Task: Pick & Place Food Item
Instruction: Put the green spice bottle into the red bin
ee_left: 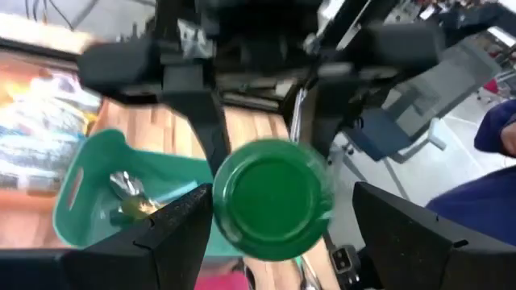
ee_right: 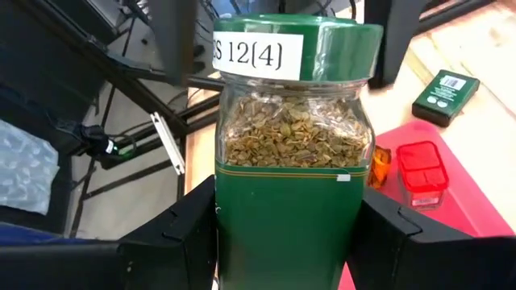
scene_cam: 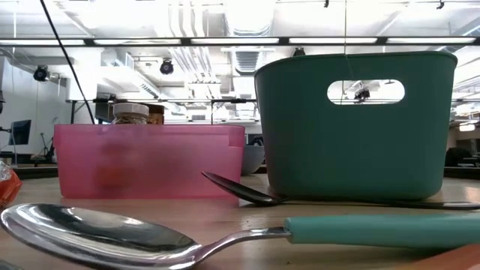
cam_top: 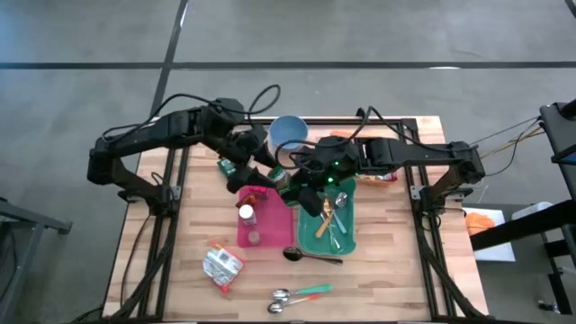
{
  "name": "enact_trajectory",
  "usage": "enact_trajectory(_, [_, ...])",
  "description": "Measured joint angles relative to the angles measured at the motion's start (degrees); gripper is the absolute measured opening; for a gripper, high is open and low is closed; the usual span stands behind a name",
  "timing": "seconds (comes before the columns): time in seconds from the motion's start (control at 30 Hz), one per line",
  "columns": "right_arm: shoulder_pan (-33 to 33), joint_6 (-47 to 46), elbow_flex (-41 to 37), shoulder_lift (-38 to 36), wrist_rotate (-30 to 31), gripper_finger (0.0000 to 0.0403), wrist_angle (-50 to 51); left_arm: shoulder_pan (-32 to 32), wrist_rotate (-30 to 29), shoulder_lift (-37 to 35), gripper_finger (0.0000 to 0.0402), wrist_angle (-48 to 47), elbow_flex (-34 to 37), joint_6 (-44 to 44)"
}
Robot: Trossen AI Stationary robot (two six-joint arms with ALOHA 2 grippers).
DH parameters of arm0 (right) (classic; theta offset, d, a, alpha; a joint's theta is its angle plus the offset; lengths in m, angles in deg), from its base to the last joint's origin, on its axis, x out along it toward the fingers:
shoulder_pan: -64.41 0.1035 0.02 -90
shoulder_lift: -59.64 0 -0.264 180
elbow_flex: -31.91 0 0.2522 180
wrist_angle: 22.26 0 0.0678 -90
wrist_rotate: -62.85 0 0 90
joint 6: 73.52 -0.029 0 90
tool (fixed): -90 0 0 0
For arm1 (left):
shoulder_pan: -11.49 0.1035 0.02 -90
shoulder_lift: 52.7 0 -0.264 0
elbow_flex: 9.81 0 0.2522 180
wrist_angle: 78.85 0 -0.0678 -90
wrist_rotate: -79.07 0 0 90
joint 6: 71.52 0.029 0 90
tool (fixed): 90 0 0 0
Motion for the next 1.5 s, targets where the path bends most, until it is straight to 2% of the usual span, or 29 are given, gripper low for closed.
enact_trajectory(0.3, [-0.03,0.02,0.00,0.32,-0.18,0.0192,-1.76,-0.09,1.29,2.31,0.0299,-1.63,0.01,0.25])
enact_trajectory(0.43, [-0.07,0.01,0.00,1.28,-2.33,0.0192,-2.61,-0.11,2.31,2.77,0.0299,-1.50,0.09,0.90])
enact_trajectory(0.73, [0.03,0.05,-0.02,1.20,-2.75,0.0192,-2.68,-0.04,8.92,2.66,0.0299,-1.36,0.09,1.25])
enact_trajectory(1.07, [0.02,-0.24,0.00,3.02,-4.24,0.0192,-2.84,-0.04,8.74,2.68,0.0298,-2.02,0.12,-2.17])
enact_trajectory(1.2, [0.02,-0.39,0.00,3.02,-4.24,0.0192,-3.71,-0.04,8.58,2.66,0.0275,-2.32,0.11,-1.72])
enact_trajectory(1.4, [0.01,-1.49,-0.05,2.98,-4.17,0.0192,-3.84,-0.04,7.29,2.64,0.0195,-2.99,0.11,-2.14])
enact_trajectory(1.5, [-0.07,-1.76,-0.07,2.98,-4.18,0.0192,-3.85,-0.01,7.14,2.64,0.0189,-3.79,0.09,-2.14])
